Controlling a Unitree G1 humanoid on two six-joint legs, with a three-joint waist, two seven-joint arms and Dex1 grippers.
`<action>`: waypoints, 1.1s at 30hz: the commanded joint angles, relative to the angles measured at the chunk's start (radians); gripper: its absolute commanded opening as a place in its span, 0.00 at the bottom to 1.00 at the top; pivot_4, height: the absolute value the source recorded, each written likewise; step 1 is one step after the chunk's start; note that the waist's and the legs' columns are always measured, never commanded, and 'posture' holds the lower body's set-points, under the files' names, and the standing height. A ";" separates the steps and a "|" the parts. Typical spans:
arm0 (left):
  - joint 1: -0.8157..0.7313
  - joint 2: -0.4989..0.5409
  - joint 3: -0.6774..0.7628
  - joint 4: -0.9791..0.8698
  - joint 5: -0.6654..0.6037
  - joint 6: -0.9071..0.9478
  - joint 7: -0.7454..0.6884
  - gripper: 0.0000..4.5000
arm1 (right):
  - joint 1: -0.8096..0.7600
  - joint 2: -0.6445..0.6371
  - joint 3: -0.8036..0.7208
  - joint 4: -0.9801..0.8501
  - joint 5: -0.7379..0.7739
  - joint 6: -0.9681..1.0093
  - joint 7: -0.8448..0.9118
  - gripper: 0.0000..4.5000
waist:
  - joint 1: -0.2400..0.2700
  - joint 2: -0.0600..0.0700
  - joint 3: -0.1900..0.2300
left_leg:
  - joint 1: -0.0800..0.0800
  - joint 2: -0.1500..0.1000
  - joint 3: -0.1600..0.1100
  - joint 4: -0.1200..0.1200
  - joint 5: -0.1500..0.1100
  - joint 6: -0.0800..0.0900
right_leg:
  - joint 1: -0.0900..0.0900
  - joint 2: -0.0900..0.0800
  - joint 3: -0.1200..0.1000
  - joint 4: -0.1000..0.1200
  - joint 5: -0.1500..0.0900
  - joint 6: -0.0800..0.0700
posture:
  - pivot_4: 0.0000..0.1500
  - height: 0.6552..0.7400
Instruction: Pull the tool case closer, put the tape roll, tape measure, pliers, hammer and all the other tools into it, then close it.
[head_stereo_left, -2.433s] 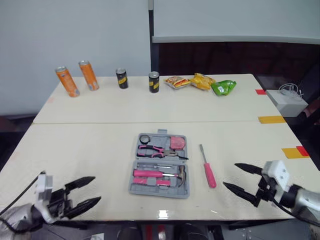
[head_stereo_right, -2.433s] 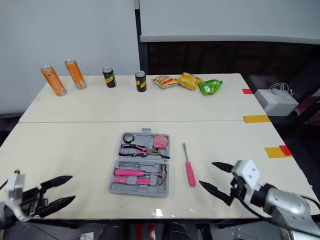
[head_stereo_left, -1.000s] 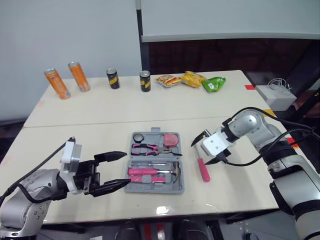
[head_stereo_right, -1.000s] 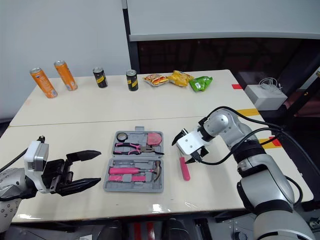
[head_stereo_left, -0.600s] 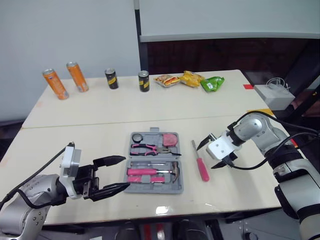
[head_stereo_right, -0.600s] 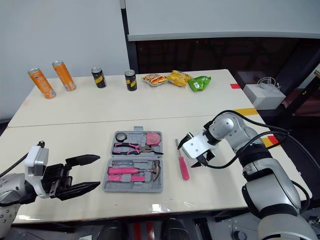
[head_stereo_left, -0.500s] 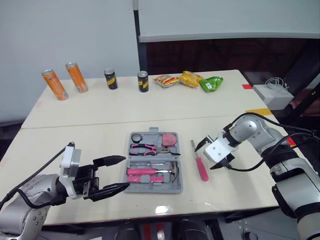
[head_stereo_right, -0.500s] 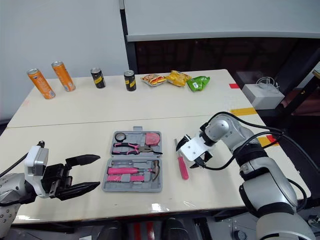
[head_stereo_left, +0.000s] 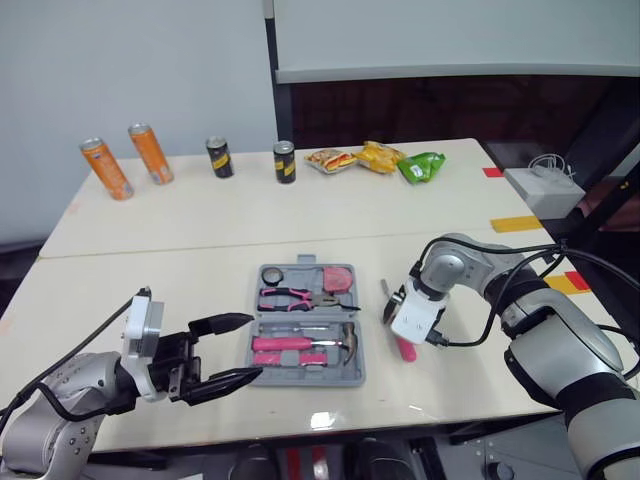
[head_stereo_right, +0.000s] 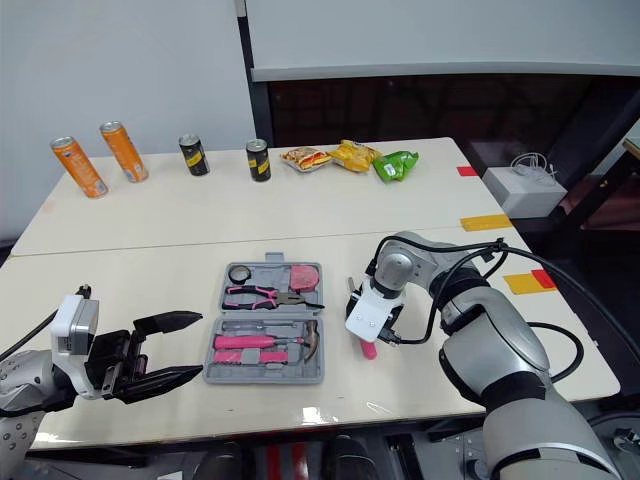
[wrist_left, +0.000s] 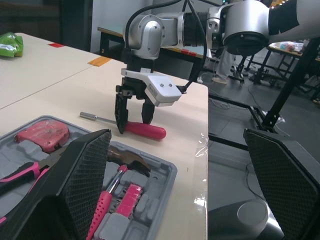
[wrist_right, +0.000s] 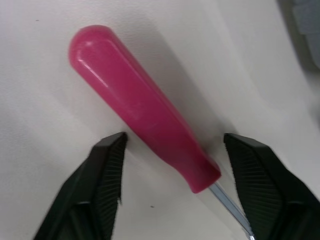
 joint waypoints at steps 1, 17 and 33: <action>0.021 -0.003 0.029 -0.052 -0.018 -0.019 0.013 1.00 | -0.008 0.002 0.002 0.034 -0.022 0.010 -0.045 0.36 | -0.004 -0.001 0.000 | 0.001 0.000 0.000 0.000 -0.001 -0.002 | 0.001 0.000 0.000 0.000 0.000 -0.001 | 1.00 1.00; 0.035 -0.016 0.022 -0.074 -0.027 -0.017 0.054 1.00 | 0.629 -0.343 -0.484 -1.204 0.344 1.352 0.169 0.12 | 0.031 0.002 0.008 | 0.001 0.001 -0.001 -0.005 0.002 0.001 | 0.001 0.002 0.000 -0.004 0.000 0.001 | 1.00 1.00; 0.017 -0.014 0.012 0.005 -0.007 -0.045 -0.022 1.00 | 0.626 -0.184 -0.499 -1.618 0.371 2.622 -0.193 0.12 | 0.038 0.008 0.011 | 0.008 0.001 0.001 -0.009 0.002 -0.007 | 0.001 0.002 0.002 -0.004 -0.001 0.002 | 1.00 1.00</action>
